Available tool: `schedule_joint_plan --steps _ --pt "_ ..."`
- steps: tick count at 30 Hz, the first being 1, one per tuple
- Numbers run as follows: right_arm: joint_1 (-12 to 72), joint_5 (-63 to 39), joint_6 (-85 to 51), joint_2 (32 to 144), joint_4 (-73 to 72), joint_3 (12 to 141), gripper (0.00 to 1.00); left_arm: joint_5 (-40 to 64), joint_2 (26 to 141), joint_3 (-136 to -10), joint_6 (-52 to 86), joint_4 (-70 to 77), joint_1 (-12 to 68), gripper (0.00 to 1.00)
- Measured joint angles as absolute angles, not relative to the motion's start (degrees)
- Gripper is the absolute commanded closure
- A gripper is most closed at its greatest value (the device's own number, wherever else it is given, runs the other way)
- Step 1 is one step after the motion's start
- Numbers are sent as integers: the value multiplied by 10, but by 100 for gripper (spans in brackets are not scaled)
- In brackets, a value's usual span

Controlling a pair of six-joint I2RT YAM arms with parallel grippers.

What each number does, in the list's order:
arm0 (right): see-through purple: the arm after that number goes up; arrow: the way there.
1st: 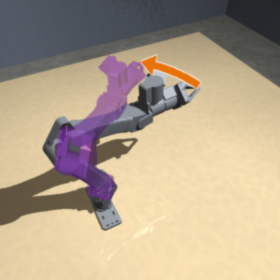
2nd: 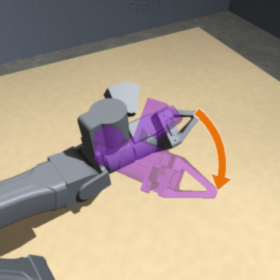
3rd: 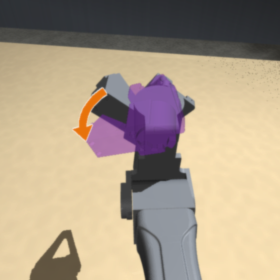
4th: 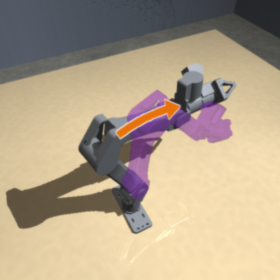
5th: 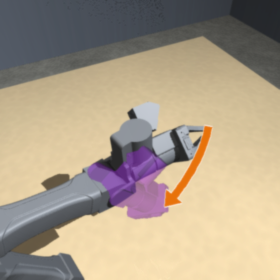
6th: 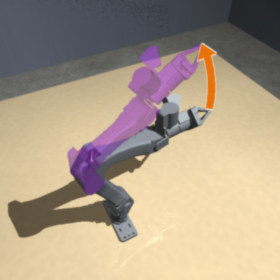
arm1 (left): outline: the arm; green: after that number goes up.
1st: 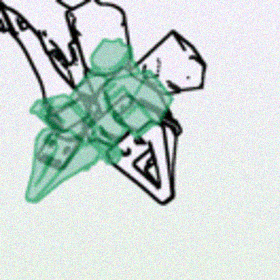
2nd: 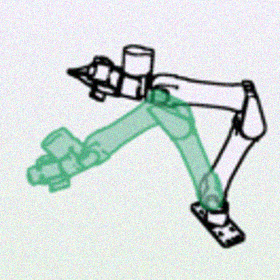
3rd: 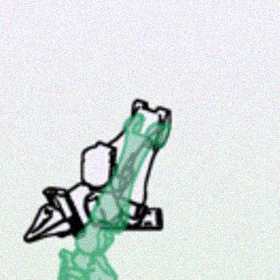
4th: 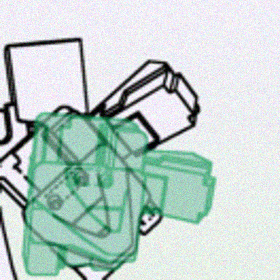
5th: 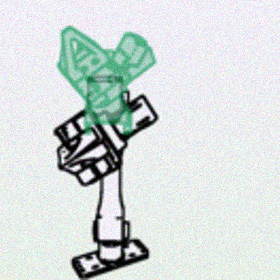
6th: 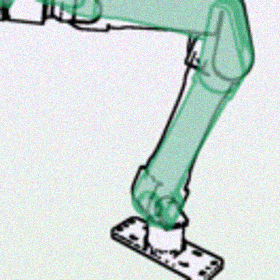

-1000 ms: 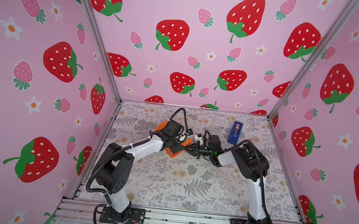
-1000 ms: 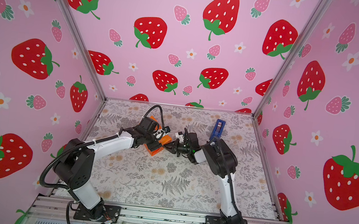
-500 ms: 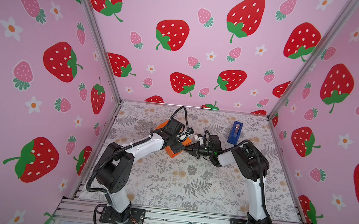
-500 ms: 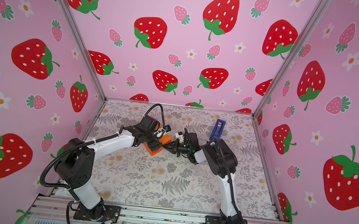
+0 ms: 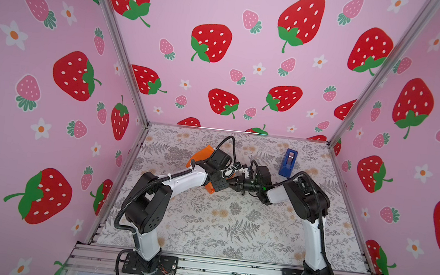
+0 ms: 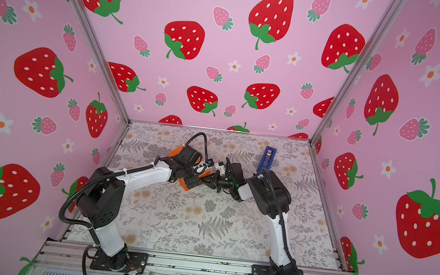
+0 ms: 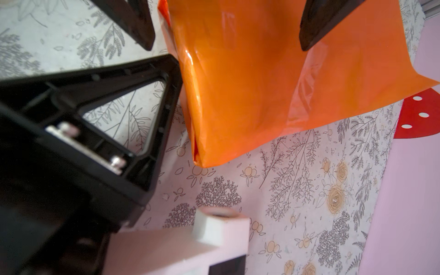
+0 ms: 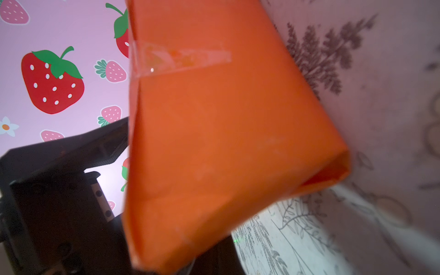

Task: Wrap a gift box in wrapping paper
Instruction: Stick the wrapping paper to the gift box.

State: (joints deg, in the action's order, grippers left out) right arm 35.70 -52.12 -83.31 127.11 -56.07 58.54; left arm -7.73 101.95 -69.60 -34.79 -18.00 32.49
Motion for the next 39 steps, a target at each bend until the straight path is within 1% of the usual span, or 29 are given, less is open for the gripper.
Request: schedule_joint_plan --steps 4,7,9,11,12,16,19,22,25,27,31,32,34,37,39 --pt "357 -521 -833 1271 -560 585 100 -91 1027 -696 -353 -180 325 10" --pt "357 -521 -830 1268 -550 585 98 -101 1034 -696 -358 -180 325 10" --pt "355 -519 -824 1262 -538 585 93 -106 1039 -697 -360 -180 325 10" --pt "354 -517 -817 1253 -522 585 91 -110 1039 -697 -360 -180 325 11" --pt "353 -514 -810 1244 -510 584 88 -111 1039 -697 -360 -180 325 11" --pt "343 -497 -762 1191 -435 577 85 -116 1039 -697 -361 -180 325 13" --pt "333 -482 -730 1150 -393 573 85 -126 1039 -697 -362 -181 325 14" --pt "327 -474 -712 1131 -376 567 85 -141 1039 -697 -362 -181 327 18" --pt "323 -469 -703 1130 -361 565 85 -152 1039 -697 -362 -181 329 17" --pt "322 -469 -698 1130 -351 562 87 -154 1039 -697 -361 -181 330 15" --pt "325 -472 -682 1130 -335 563 86 -148 1038 -697 -360 -181 331 15" --pt "326 -473 -678 1130 -333 563 85 -144 1038 -697 -360 -181 330 16" --pt "331 -478 -673 1131 -328 568 79 -140 1038 -697 -360 -181 329 16" --pt "343 -487 -671 1145 -326 592 76 -133 1038 -697 -359 -181 326 18" --pt "352 -492 -672 1160 -334 610 69 -129 1038 -697 -358 -181 324 19"
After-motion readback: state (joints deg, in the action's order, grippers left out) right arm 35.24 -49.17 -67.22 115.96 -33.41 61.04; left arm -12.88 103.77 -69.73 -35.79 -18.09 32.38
